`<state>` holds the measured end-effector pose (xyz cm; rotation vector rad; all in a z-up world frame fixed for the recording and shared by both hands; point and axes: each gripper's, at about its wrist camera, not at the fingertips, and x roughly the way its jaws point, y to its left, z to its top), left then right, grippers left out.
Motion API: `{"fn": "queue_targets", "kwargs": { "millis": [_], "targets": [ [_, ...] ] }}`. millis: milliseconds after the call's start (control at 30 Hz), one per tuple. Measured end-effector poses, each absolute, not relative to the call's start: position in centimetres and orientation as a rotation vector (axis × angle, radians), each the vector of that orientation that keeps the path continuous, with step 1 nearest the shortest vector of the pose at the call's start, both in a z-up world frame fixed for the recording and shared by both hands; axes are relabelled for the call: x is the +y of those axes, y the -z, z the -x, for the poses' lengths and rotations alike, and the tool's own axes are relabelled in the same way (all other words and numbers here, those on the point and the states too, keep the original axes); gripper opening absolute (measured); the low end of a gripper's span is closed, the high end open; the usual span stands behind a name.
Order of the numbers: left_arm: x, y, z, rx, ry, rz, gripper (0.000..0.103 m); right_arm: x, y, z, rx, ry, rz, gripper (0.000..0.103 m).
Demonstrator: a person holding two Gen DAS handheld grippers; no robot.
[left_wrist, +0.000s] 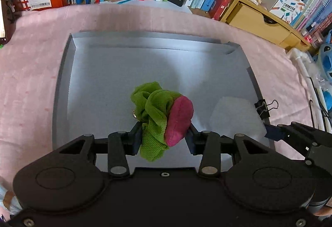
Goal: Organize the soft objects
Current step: 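Carry the scrunchie and foam block into the white tray with both tools, then open both tools to release the scrunchie and foam block in the tray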
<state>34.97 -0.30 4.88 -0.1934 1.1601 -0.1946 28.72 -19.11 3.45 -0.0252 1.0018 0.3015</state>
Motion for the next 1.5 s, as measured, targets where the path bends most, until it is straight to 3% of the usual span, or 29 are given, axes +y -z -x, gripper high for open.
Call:
{"fn": "queue_targets", "kwargs": {
  "millis": [367, 600, 767, 1500],
  "targets": [
    [0.0, -4.0, -35.2, 1.179, 0.193, 0.210, 0.049, -19.3, -2.3, -29.1, 1.030, -0.298, 0.022, 0.067],
    [0.2, -4.8, -34.8, 1.146, 0.188, 0.199, 0.070, -19.4, -2.6, -28.8, 1.004, -0.304, 0.023, 0.079],
    [0.4, -6.0, -34.1, 1.115, 0.188, 0.190, 0.076, -19.8, -3.3, -28.3, 0.985, -0.306, 0.015, 0.084],
    [1.3, -12.6, -25.1, 0.913, 0.263, 0.162, 0.082, -22.0, -9.1, -21.4, 0.780, -0.341, 0.004, 0.090]
  ]
}}
